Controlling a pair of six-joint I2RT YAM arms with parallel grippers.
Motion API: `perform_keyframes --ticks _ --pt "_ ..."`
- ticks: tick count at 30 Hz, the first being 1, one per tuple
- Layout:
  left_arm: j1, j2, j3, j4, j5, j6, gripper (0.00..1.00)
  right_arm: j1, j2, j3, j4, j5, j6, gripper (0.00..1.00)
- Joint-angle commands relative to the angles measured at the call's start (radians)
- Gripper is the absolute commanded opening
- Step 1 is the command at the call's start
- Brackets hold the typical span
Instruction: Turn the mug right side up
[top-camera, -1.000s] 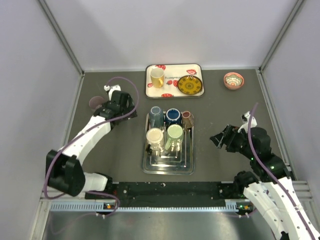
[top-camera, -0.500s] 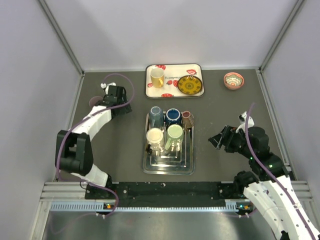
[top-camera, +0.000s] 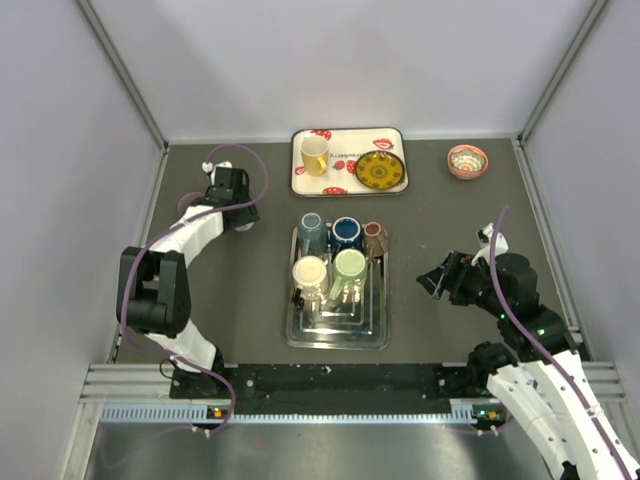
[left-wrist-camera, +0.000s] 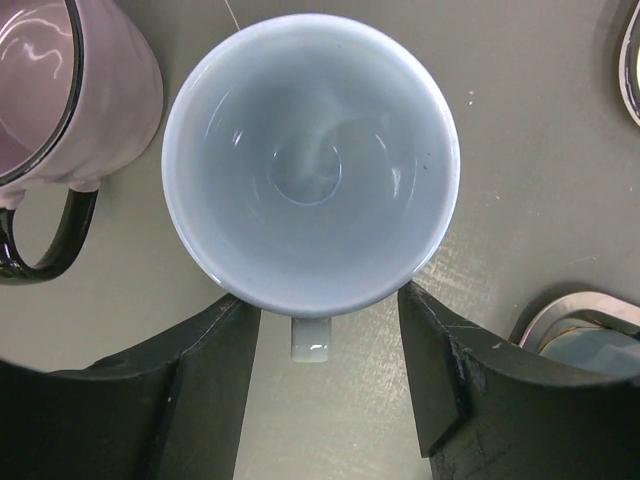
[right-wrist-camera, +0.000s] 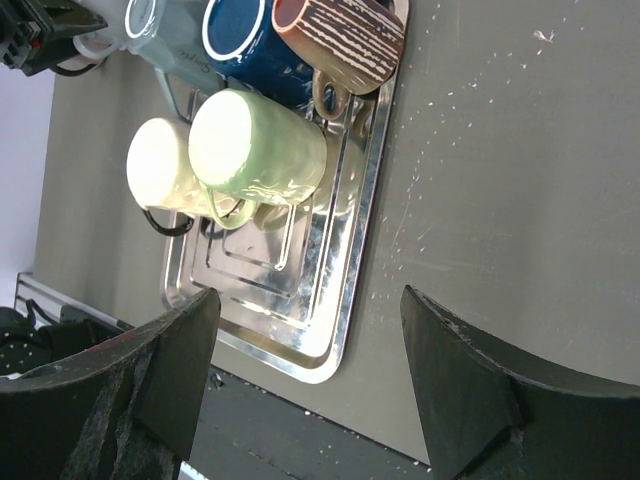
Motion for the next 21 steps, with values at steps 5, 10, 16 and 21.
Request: perform_keyframes --ticks 5,10,16,21 --pt "0.004 0.02 0.059 0.049 -0.018 0.041 0.56 0.01 0.011 -0.005 0.04 -0.003 -0.009 0.73" --pt "0.004 0.03 0.052 0.049 -0.017 0.048 0.49 0.009 0.016 -0.006 0.042 -0.003 -0.007 0.73" --pt "0.004 0.036 0.041 0.044 -0.026 0.051 0.4 0.009 0.014 -0.008 0.04 -0.006 -0.007 0.73" --pt "0.004 0.03 0.038 0.046 -0.026 0.057 0.3 0.009 0.013 -0.009 0.04 -0.008 -0.004 0.73"
